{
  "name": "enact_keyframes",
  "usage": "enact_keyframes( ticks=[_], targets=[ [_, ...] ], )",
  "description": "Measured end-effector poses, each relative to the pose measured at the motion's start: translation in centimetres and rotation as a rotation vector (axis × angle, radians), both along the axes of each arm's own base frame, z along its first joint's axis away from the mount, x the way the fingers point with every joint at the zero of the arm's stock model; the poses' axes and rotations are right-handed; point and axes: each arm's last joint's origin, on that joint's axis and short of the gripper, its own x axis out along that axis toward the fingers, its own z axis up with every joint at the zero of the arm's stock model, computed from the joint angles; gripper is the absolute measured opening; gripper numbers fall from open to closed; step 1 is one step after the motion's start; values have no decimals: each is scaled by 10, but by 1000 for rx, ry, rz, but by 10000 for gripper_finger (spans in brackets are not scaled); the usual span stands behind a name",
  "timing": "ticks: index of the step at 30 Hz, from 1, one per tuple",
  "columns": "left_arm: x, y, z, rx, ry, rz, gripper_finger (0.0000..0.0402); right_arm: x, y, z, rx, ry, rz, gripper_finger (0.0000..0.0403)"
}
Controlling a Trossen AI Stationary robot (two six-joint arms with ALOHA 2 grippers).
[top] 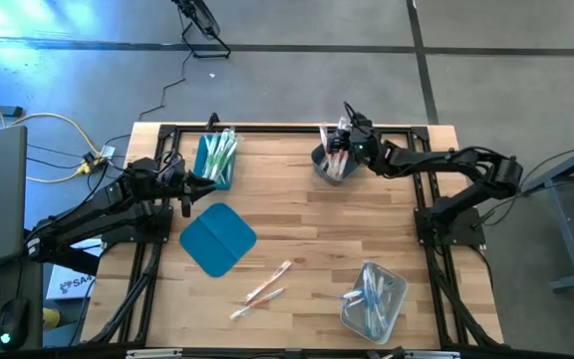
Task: Pick & Place Toothbrushes
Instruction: Put the right orange toothbrush into the dark gray bin, then put the top orange toothbrush into the dark gray bin
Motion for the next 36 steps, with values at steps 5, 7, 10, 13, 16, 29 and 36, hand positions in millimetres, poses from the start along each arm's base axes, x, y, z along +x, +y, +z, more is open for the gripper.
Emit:
enact_keyframes(
  ticks=[5, 7, 10, 13, 16, 29, 36],
  targets=[
    [0, 0, 0, 0, 0, 0, 100, 0, 0, 0, 18, -22, -5, 22],
    [0, 0, 0, 0, 0, 0, 100, -1, -1, -1, 22, -21, -5, 28],
    [0, 0, 0, 0, 0, 0, 100, -1, 0, -2, 31, -6, -5, 28],
    [0, 0, 0, 0, 0, 0, 100, -3, 1, -5, 51, 27, -6, 24],
    [0, 0, 0, 0, 0, 0, 100, -3, 1, -7, 61, 44, -5, 26],
    [0, 0, 0, 0, 0, -1, 100, -6, 7, 7, 28, 16, 6, 117],
    [0, 0, 0, 0, 0, -1, 100, -15, 12, 23, 1, 11, 18, 141]
  ],
)
